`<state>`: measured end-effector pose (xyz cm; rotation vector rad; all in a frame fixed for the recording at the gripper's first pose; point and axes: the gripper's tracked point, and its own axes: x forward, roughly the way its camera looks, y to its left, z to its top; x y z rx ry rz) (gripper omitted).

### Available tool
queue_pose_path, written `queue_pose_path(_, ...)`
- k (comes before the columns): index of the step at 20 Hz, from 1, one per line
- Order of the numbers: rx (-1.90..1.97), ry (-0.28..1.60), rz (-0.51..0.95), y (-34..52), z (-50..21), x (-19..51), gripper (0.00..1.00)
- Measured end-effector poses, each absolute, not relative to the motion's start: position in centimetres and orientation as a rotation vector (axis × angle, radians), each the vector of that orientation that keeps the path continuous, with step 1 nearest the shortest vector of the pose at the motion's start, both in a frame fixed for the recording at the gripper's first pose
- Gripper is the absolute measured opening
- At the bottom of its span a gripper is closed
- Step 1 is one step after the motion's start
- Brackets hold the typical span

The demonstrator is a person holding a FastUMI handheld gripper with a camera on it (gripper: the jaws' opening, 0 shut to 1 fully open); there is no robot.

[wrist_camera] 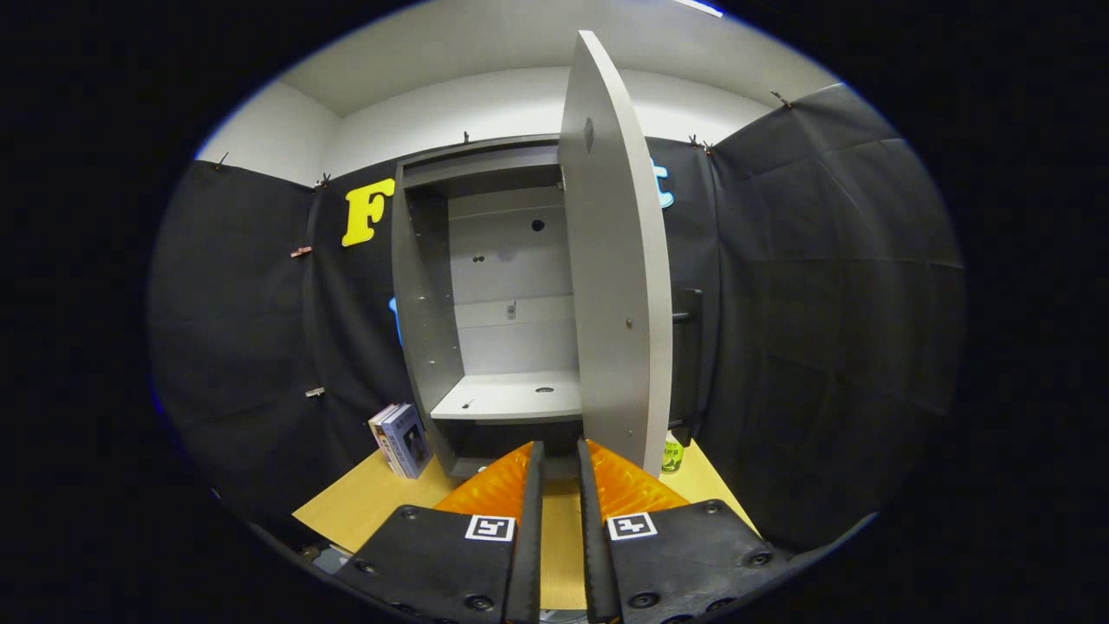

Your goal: Open the shoe cabinet door, grab the shoes and put them into the shoe cabinet, then close the shoe cabinet door.

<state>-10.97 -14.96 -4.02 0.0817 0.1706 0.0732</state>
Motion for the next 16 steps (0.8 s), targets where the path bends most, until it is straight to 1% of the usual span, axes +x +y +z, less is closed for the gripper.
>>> queue_pose_path(2,0.082,0.178,0.091,-12.7,-4.7,-9.7,0.24)
queue_pose_path(12,0.074,0.195,0.121,-8.3,-6.0,-8.1,0.24)
queue_pose_path(16,0.071,0.251,0.145,-4.1,-8.6,-7.1,0.24)
